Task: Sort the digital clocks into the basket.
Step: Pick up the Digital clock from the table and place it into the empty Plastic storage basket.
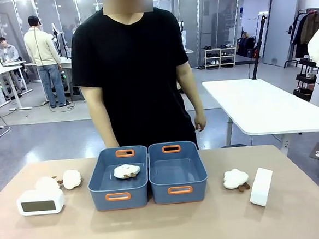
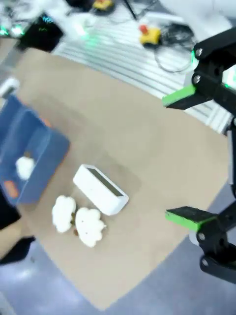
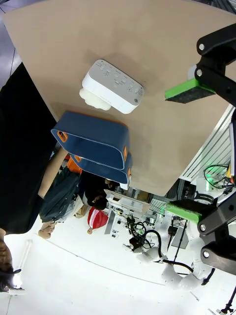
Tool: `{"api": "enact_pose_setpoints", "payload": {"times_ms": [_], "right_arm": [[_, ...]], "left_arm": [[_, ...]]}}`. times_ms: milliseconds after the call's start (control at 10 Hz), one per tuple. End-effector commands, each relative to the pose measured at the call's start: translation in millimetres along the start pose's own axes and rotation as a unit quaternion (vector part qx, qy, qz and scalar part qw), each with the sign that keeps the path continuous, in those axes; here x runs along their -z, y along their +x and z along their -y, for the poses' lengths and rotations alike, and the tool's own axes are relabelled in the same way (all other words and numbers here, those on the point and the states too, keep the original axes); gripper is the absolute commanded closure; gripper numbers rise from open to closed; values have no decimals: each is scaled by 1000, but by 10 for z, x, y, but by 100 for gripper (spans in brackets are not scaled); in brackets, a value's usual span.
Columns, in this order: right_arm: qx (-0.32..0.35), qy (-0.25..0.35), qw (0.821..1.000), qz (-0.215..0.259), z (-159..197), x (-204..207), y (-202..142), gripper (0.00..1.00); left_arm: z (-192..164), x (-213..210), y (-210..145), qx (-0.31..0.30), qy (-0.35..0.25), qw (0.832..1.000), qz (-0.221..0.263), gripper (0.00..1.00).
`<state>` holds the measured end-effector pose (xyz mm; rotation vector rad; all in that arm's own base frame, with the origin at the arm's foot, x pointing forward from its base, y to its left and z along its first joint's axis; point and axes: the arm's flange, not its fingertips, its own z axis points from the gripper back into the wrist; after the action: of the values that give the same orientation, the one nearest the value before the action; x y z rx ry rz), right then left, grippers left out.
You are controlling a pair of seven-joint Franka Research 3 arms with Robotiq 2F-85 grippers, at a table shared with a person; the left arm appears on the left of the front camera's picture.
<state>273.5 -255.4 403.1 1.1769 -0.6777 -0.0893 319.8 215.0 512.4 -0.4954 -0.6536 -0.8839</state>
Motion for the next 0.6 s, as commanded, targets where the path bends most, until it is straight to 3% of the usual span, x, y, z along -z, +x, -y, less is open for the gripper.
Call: {"api": "enact_pose_setpoints", "payload": {"times_ms": [0,100,200,300,500], "right_arm": [[-1,4,1000,1,-10,-18,-5,0],[-1,4,1000,1,-10,-18,-5,0],[-1,4,1000,1,-10,-18,-5,0],[-1,4,1000,1,-10,-18,-5,0],[-1,4,1000,1,-10,-18,-5,0]], "left_arm": [[34,475,284,175,9,981,-83,0],[66,702,494,217,9,968,-122,0],[102,896,620,225,-46,964,-135,0],[129,1102,696,262,-4,949,-175,0],[193,1405,762,287,24,939,-189,0]]}}
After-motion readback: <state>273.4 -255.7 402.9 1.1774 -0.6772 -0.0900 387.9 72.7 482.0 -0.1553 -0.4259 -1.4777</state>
